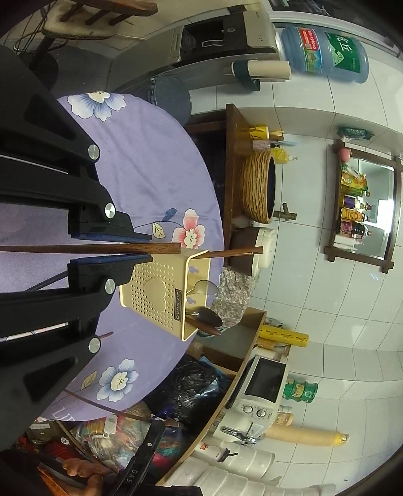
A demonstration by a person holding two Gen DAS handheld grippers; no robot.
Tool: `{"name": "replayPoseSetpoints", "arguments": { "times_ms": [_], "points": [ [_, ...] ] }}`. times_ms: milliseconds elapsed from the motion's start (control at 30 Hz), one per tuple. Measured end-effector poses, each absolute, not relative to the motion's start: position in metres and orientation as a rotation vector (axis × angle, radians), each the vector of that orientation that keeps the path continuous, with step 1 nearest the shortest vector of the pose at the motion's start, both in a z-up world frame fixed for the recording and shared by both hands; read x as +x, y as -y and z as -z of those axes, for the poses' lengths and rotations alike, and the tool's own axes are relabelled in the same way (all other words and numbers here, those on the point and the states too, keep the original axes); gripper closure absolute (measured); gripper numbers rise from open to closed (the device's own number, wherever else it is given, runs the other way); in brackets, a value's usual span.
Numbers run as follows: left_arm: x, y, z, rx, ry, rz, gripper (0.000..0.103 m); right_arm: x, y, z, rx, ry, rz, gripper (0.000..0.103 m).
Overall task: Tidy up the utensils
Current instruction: 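Insert the brown chopstick into the holder with the right gripper while the left inserts its chopstick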
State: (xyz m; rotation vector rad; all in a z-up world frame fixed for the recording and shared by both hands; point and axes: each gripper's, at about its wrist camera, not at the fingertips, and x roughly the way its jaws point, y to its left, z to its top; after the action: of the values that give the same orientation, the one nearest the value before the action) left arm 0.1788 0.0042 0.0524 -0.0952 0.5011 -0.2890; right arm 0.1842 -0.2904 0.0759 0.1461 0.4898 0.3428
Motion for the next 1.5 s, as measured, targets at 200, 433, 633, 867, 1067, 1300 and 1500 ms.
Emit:
{"name": "replayPoseSetpoints", "arguments": {
  "times_ms": [200,433,633,867,1067,1300,1500],
  "points": [
    [0.178,-0.008,-0.053,-0.098,-0.501,0.286,0.095,0.184,0.288,-0.08,0.138,-0.49,-0.354,0.095],
    [0.177,-0.009,-0.059,-0.097,-0.492,0.294,0.095,0.184,0.286,-0.085,0.129,-0.481,-0.364,0.095],
    [0.179,-0.009,-0.064,-0.092,-0.485,0.301,0.095,0.187,0.28,-0.096,0.11,-0.469,-0.377,0.095],
    [0.193,-0.011,-0.091,-0.118,-0.47,0.333,0.095,0.202,0.274,-0.128,0.107,-0.442,-0.411,0.095],
    [0.215,-0.004,-0.154,-0.149,-0.373,0.352,0.095,0.231,0.266,-0.185,0.129,-0.373,-0.431,0.095],
    [0.255,0.013,-0.214,-0.216,-0.209,0.288,0.095,0.268,0.257,-0.242,0.138,-0.248,-0.347,0.095],
    [0.28,0.038,-0.197,-0.175,-0.154,0.223,0.095,0.294,0.249,-0.23,0.112,-0.224,-0.278,0.095]
  ]
}}
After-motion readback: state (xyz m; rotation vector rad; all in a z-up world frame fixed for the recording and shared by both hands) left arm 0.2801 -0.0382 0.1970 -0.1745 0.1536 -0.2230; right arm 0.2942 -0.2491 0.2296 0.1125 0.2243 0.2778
